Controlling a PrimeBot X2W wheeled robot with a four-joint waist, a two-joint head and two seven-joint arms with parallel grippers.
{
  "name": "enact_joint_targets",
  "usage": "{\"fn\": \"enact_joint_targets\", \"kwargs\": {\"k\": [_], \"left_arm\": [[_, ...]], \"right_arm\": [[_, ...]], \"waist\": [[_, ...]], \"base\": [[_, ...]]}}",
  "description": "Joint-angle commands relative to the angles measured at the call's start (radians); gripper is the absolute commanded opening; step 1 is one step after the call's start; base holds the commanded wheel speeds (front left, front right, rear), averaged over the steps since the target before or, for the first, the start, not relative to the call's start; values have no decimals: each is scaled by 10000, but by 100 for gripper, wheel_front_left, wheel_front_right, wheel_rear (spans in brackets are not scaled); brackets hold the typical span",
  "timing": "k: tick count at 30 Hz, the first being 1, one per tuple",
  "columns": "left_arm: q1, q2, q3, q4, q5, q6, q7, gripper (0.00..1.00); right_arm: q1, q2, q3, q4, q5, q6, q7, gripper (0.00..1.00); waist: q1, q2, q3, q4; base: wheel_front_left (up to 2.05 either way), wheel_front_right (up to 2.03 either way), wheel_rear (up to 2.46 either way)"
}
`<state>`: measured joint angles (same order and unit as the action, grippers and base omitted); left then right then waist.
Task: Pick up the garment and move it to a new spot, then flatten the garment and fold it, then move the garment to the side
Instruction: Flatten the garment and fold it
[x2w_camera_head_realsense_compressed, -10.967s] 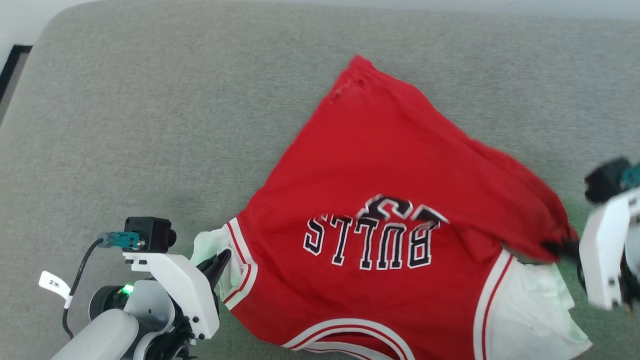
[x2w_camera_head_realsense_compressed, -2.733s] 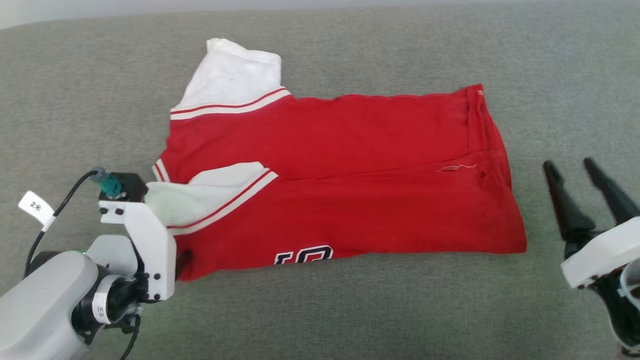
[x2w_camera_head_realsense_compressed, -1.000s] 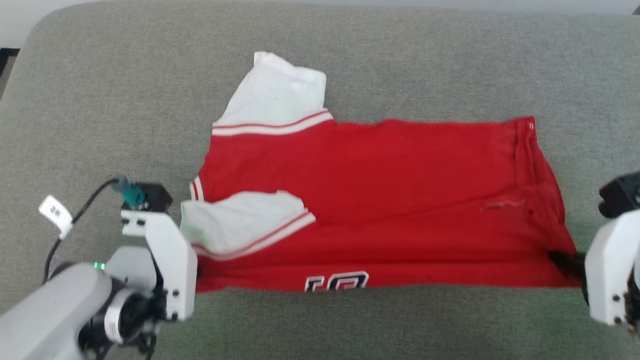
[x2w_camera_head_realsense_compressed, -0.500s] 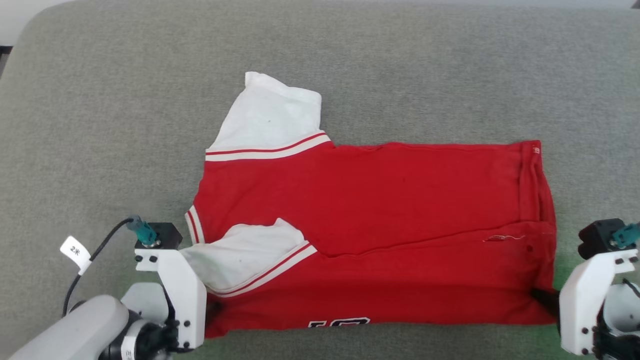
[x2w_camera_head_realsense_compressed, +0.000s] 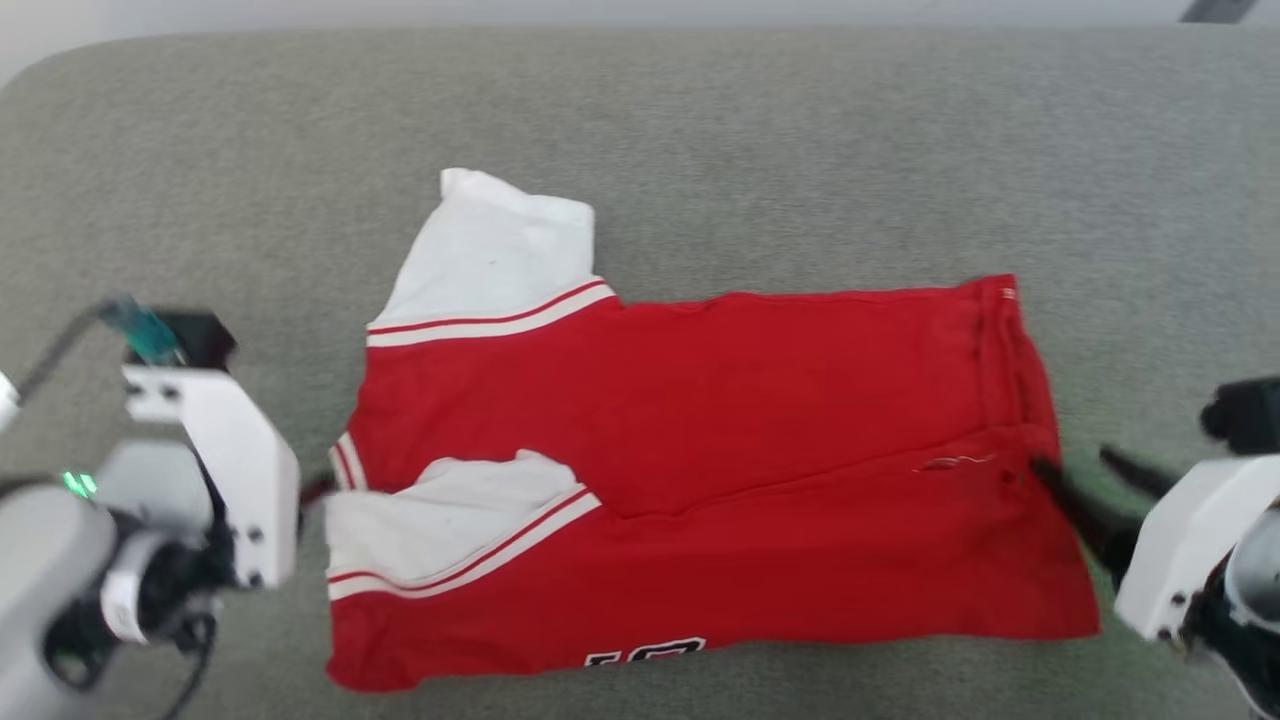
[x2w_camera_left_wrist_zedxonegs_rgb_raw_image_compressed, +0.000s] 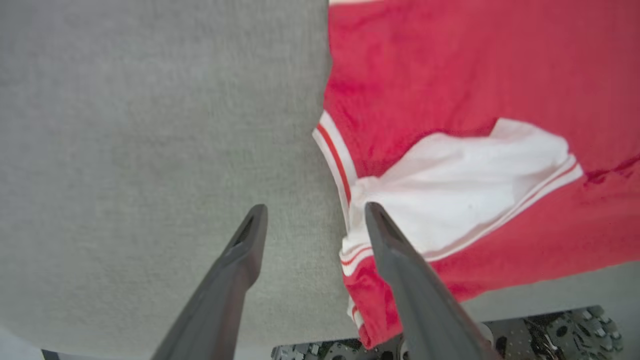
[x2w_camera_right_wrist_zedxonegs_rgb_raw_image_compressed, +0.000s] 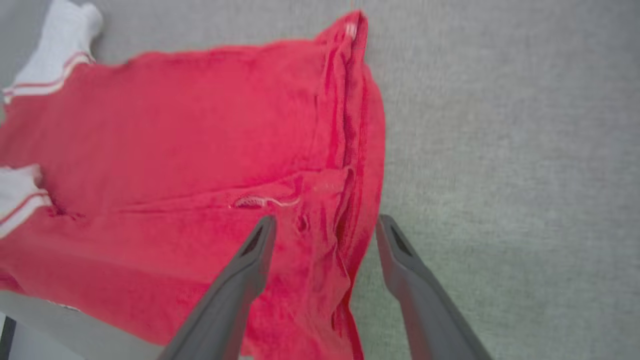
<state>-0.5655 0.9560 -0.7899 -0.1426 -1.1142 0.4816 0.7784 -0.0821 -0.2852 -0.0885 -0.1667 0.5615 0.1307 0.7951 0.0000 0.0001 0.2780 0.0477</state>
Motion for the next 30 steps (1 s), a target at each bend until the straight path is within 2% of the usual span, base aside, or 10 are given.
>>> {"fn": "enact_joint_targets", "kwargs": {"k": [1, 7, 13, 14, 19, 22, 26, 30], "left_arm": [[-394, -4, 143, -14, 121, -193, -49, 100], [-1638, -267, 362, 1102, 488, -1016, -243, 100], [-2910, -792, 387, 2971, 996, -2215, -751, 100], [-2910, -792, 387, 2971, 996, -2215, -751, 100], [-3679, -1145, 359, 4727, 1117, -2899, -932, 100], [-4062, -1279, 338, 5688, 1214, -3161, -933, 100], [-4517, -1533, 314, 6815, 1277, -3354, -931, 100], [-4786, -1874, 306, 7841, 1184, -3391, -814, 100]], "right_arm": [[-261, 201, -78, -202, -137, 0, -565, 100], [-1009, 767, 99, -584, -785, 0, -2863, 100], [-1519, 1283, 533, -348, -1395, 0, -5053, 100], [-1519, 1283, 533, -348, -1395, 0, -5053, 100], [-1821, 1521, 1053, 100, -1499, 0, -5780, 100], [-1962, 1577, 1286, 379, -1502, 0, -6029, 100], [-2218, 1564, 1576, 655, -1266, 0, -6154, 100], [-2514, 1263, 1945, 856, -1005, 0, -6024, 100]], "waist": [[0, -1, -24, -298], [0, -1, 174, -1103], [0, -1, 506, -1955], [0, -1, 506, -1955], [0, -1, 870, -2621], [0, -1, 1138, -2939], [0, -1, 1477, -3213], [0, -1, 1777, -3344]], "base": [[0, 0, 0], [0, 0, 0], [0, 0, 0], [0, 0, 0], [0, 0, 0], [0, 0, 0], [0, 0, 0], [0, 0, 0]]}}
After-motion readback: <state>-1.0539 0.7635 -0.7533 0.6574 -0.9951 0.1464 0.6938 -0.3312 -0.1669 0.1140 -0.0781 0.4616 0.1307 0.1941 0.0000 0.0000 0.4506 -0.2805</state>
